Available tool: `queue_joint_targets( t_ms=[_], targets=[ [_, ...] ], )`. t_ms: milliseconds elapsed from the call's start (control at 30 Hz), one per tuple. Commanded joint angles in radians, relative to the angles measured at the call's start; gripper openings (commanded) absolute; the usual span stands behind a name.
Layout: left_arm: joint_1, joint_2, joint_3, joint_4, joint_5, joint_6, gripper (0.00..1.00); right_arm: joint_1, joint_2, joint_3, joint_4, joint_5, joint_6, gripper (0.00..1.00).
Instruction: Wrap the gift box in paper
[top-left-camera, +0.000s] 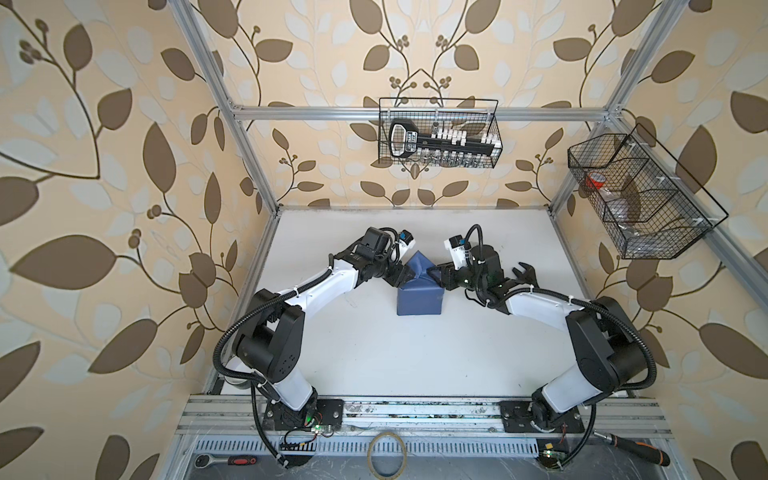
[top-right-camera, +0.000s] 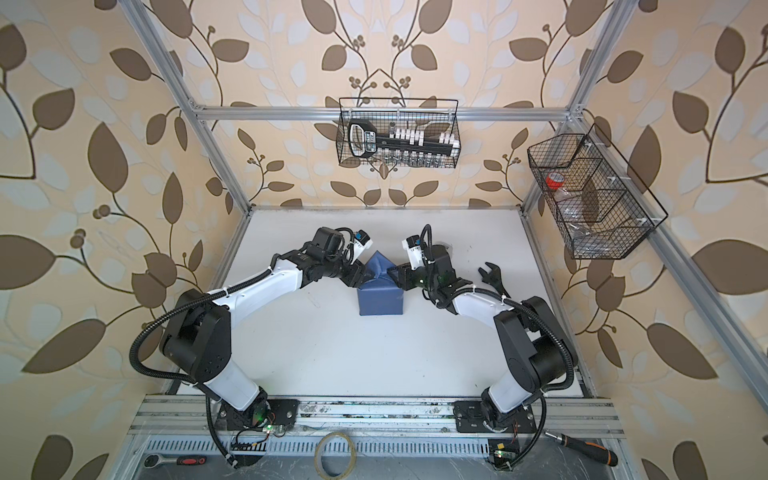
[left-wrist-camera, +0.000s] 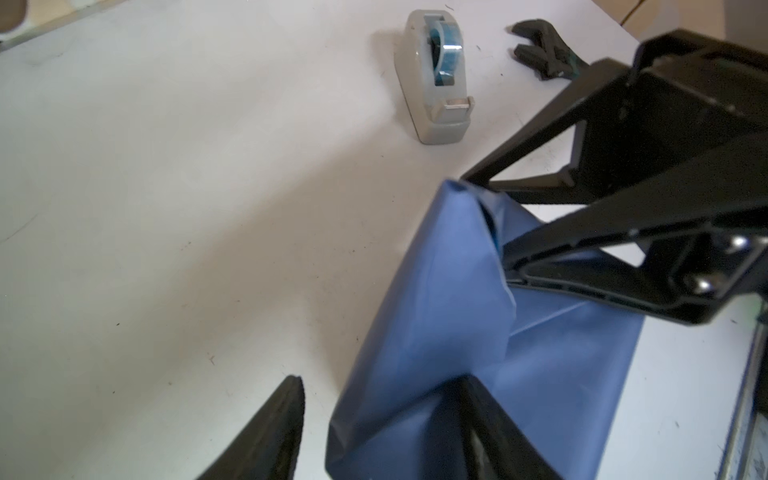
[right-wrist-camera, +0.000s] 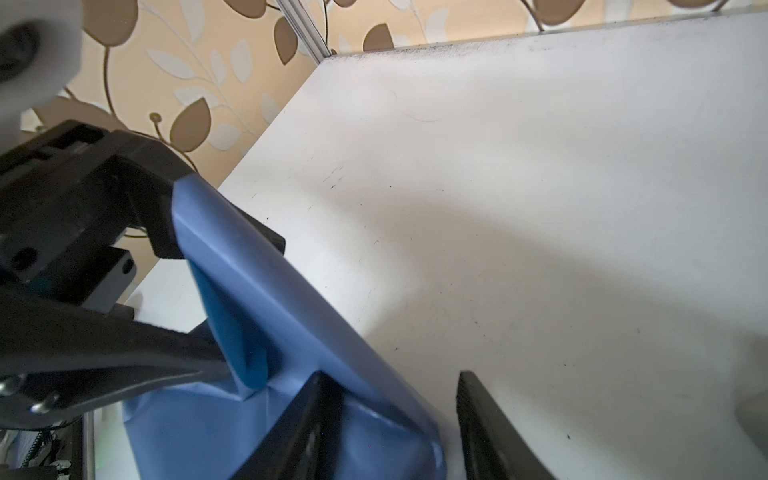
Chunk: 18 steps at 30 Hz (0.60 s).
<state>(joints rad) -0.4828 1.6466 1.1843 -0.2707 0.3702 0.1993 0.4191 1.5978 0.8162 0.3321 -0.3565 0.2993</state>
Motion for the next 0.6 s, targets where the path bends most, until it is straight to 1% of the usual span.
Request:
queue_joint_targets(
  t_ms=[0,200,300,433,500,533,567],
  targets=[
    [0.014,0.032,0.061,-0.083,0.096,0.123,0.6,0.005,0.011,-0.002,-0.107,0.017,-0.05,0.51],
    [0.03,0.11,0.158,-0.16,0.208,0.224,0.48,0.006,0.004,-0.002,-0.114,0.018,-0.061,0.51],
    [0.033,0.123,0.173,-0.168,0.243,0.266,0.41,0.004,0.004,-0.003,-0.115,0.019,-0.064,0.51],
    [0.036,0.115,0.165,-0.162,0.265,0.325,0.32,0.004,0.005,0.001,-0.114,0.019,-0.068,0.51],
    [0.036,0.113,0.161,-0.157,0.268,0.354,0.26,0.005,0.003,0.003,-0.115,0.018,-0.071,0.51],
    [0.036,0.115,0.164,-0.16,0.269,0.37,0.21,0.005,0.0,0.002,-0.116,0.018,-0.074,0.51],
    [0.036,0.117,0.168,-0.165,0.268,0.378,0.19,0.005,-0.002,0.003,-0.116,0.019,-0.075,0.51]
  ],
)
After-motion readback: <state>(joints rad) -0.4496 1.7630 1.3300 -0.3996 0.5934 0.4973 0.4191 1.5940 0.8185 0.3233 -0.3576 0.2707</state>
